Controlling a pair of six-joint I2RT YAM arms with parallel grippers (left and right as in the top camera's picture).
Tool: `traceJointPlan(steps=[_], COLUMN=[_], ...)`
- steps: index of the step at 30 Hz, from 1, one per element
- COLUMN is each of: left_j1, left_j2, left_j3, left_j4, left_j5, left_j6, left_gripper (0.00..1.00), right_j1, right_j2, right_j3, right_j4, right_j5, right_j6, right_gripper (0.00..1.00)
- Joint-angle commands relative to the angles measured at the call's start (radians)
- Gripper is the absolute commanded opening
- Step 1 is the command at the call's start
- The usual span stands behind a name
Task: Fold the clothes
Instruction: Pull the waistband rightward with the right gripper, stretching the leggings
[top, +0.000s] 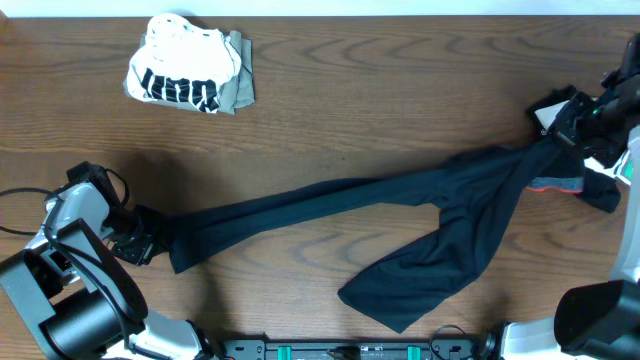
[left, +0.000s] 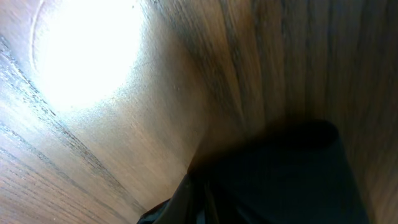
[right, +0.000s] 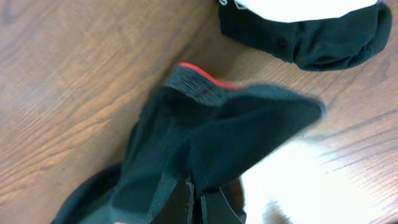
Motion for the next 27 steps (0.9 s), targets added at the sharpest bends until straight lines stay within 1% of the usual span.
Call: traceJointPlan(steps=[1,4,6,7,8,10,11,13,14,15,16,17,18,19,20,21,22,26,27], left_j1=[0.008,0.008,0.008,0.008,0.008,0.008,0.008,0.008,0.008,0.008,0.008,0.008,0.008,0.008,0.008,0.008,0.008,0.008,0.008], left_j2=[0.028,0.028,0.028,0.028,0.028,0.028,0.028,0.028,0.028,0.027,0.026,0.025,0.024,0.022,0.022,0.022,0.022,0.021,0.018], left_j3=[-0.011,-0.011,-0.011,-0.011,-0.011,-0.011,-0.011,-0.008,-0.003,0.002,0.009,0.017,0.022,0.027,0.032,0.033,0.033,0.033,0.034], left_j4=[-0.01,-0.01,-0.01,-0.01,-0.01,-0.011,-0.011,-0.021,-0.031,-0.041,-0.051,-0.06,-0.064,-0.068,-0.072,-0.075,-0.079,-0.093,-0.093], left_j5=[-0.031,-0.031,-0.031,-0.031,-0.031,-0.031,-0.031,-0.031,-0.031,-0.031,-0.031,-0.027,-0.018,-0.001,0.015,0.028,0.032,0.056,0.078], left_j6=[0.018,0.018,0.018,0.018,0.022,0.042,0.05,0.051,0.051,0.052,0.056,0.069,0.084,0.107,0.123,0.13,0.13,0.131,0.151], left_gripper=[0.07,0.08,0.13,0.15,0.16,0.17,0.17,0.17,0.17,0.21,0.22,0.33,0.51,0.74,0.84,0.91,0.92,0.92,0.92], right_j1=[0.003,0.003,0.003,0.003,0.003,0.003,0.003,0.003,0.003,0.003,0.003,0.003,0.003,0.003,0.003,0.003,0.003,0.003,0.003], right_j2=[0.01,0.011,0.011,0.01,0.01,0.01,0.01,0.01,0.01,0.01,0.009,0.008,0.005,0.003,0.003,0.003,0.003,0.003,0.003], right_j3=[-0.058,-0.089,-0.096,-0.096,-0.096,-0.096,-0.096,-0.094,-0.092,-0.088,-0.084,-0.08,-0.078,-0.077,-0.077,-0.077,-0.077,-0.077,-0.077], right_j4=[0.029,0.051,0.055,0.055,0.056,0.056,0.058,0.061,0.061,0.061,0.061,0.063,0.063,0.068,0.075,0.082,0.086,0.075,0.068], right_j5=[0.033,0.089,0.103,0.102,0.102,0.102,0.101,0.099,0.096,0.091,0.08,0.066,0.052,0.036,0.016,-0.013,-0.038,-0.101,-0.111], right_j6=[0.015,0.059,0.065,0.065,0.065,0.064,0.064,0.064,0.064,0.064,0.06,0.051,0.045,0.036,0.021,-0.003,-0.02,-0.067,-0.069], right_gripper=[0.01,0.01,0.06,0.13,0.17,0.28,0.36,0.59,0.64,0.67,0.69,0.71,0.71,0.71,0.71,0.71,0.71,0.71,0.71])
